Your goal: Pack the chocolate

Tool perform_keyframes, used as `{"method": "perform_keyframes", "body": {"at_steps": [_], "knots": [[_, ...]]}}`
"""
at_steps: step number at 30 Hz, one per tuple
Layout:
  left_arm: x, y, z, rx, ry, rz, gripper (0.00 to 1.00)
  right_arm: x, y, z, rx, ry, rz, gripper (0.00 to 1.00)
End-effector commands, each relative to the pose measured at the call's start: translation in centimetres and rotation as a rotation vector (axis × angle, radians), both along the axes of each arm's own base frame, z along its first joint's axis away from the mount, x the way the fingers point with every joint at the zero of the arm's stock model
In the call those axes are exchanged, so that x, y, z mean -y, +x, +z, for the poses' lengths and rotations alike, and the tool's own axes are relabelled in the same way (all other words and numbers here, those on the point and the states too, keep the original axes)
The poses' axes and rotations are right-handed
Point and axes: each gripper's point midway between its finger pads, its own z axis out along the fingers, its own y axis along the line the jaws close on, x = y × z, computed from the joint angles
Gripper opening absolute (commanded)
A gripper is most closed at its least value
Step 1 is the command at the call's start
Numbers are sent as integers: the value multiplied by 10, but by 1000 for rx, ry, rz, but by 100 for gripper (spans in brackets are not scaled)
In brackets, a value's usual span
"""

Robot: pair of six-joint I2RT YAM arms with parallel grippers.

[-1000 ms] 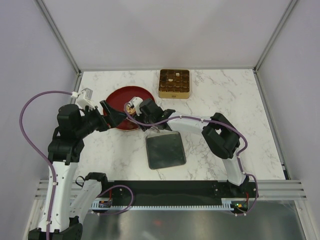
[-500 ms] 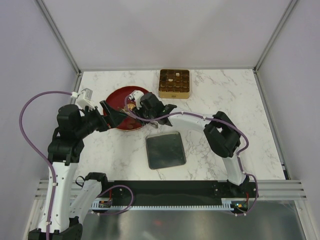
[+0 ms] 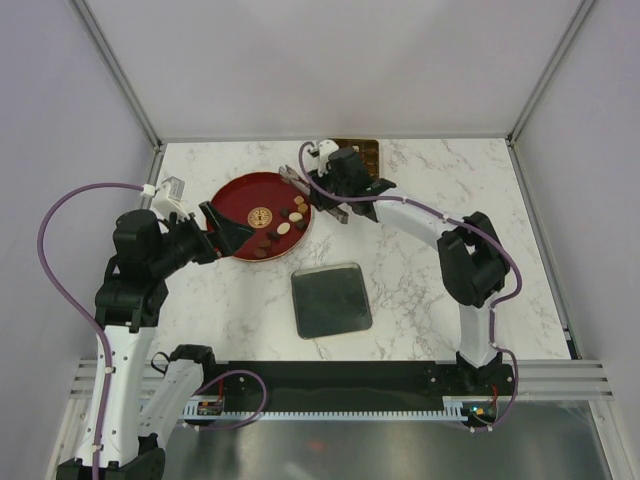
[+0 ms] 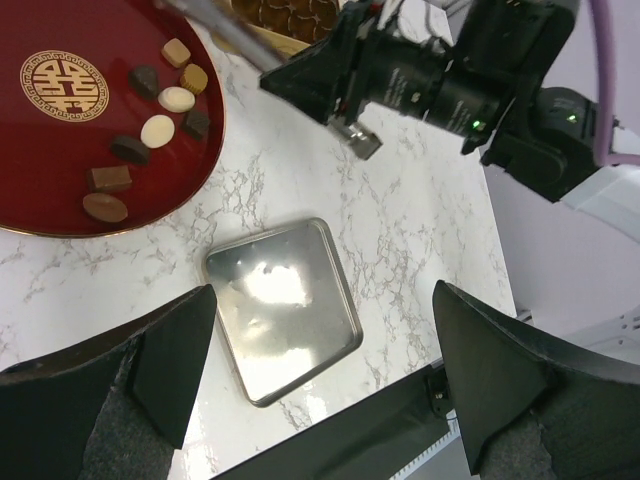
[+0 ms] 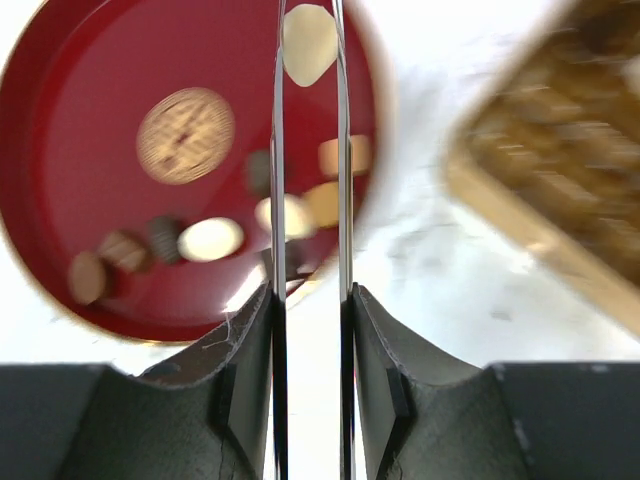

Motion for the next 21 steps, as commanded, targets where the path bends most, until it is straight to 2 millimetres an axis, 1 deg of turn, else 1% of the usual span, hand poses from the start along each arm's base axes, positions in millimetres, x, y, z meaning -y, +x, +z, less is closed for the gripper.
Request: {"method": "perform_keyframes", "body": {"at_steps": [1,2,3,4,6,7,10,11,12,14,15,21], "knots": [[2,0,7,16,-22,-7,97,57,39,64,126,39,-186,40],[2,2,5,7,-23,-5,97,67,41,61,125,8,-197,41],[2,2,3,4,-19,-3,97,80,48,59,132,-22,-243,41],[0,4,0,-1,-12,4,97,101,57,56,131,-61,-308,41],[-2,7,-9,-17,4,16,97,117,64,57,123,-75,-351,41],[-4,10,-12,-21,13,27,97,131,69,54,105,-86,-391,41],[-7,14,-26,-50,32,35,97,150,79,55,86,-77,-445,41],[-6,15,-29,-56,31,36,97,152,82,57,86,-76,-452,41],[-6,16,-33,-66,30,35,97,156,84,51,71,-82,-463,41],[-6,17,-35,-69,31,34,97,161,89,51,64,-80,-477,41],[-7,17,-36,-68,35,39,97,164,91,46,56,-85,-484,41],[-8,19,-40,-74,39,41,97,170,100,30,27,-91,-488,42]]}}
